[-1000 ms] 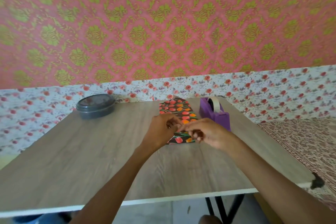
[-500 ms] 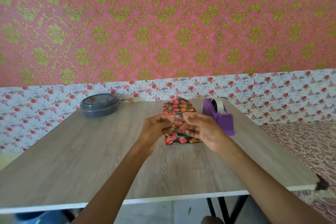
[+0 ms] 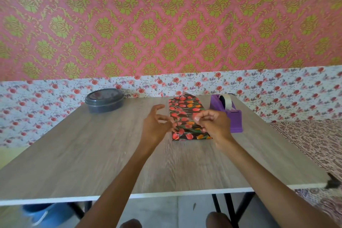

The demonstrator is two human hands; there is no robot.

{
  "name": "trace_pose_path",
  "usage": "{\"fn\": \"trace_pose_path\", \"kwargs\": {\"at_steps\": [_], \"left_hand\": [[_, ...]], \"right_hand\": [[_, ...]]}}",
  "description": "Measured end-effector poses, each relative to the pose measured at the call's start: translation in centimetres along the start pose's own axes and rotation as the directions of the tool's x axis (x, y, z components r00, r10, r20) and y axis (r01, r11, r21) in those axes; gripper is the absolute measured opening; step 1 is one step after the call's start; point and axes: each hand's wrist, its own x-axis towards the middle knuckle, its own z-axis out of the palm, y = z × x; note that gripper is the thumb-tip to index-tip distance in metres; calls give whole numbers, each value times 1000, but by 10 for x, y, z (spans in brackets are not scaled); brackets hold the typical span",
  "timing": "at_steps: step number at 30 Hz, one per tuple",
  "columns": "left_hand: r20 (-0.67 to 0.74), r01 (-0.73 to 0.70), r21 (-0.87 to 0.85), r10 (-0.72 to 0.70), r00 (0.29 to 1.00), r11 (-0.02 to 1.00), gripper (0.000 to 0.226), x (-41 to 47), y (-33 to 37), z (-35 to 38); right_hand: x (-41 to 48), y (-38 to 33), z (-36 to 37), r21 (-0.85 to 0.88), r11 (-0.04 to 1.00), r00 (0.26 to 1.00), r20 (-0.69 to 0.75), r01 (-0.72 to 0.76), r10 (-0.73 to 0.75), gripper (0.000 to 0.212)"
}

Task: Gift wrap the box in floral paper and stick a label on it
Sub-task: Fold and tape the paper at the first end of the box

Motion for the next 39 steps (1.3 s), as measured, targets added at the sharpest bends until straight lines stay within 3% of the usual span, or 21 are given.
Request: {"fn": "trace_pose_path", "kwargs": {"at_steps": [1,3,6,11,22,27,30,34,37,39], "left_hand": [[13,-55,145,54,998,988,65,4,-4,-2],[170,-195,404,136,976,894,74,10,-14,-1],[335,-375,545,215,917,750,77,13,-29,11],[309,-403,573,268,913,714,67,18,-42,17],[364,-448,504,290,885,738,68,24,-46,12],[316,-452,569,325,891,687,50,30,-50,22],[290,-444,572,336,896,690,45,30,-51,25],[290,-452,581,347,892,676,45,31,-47,24],[307,-451,561,331,892,694,46,31,-46,23],[308,-456,530,338,889,715,43,30,-44,24]], "right_hand": [[0,2,-2,-59,996,997,57,61,-58,12],[-1,8,-3,-205,958,960,235,202,-152,15],[-5,18,5,-381,850,896,393,363,-207,13],[-7,23,16,-514,690,855,391,509,-340,13],[-7,35,36,-645,592,871,289,483,-396,10],[-9,41,42,-731,466,835,260,498,-486,4],[-12,45,43,-777,379,802,257,503,-539,24],[-6,30,34,-878,291,830,185,380,-527,60],[-2,28,31,-891,249,837,217,380,-502,49],[-4,30,36,-860,301,845,237,412,-479,43]]}}
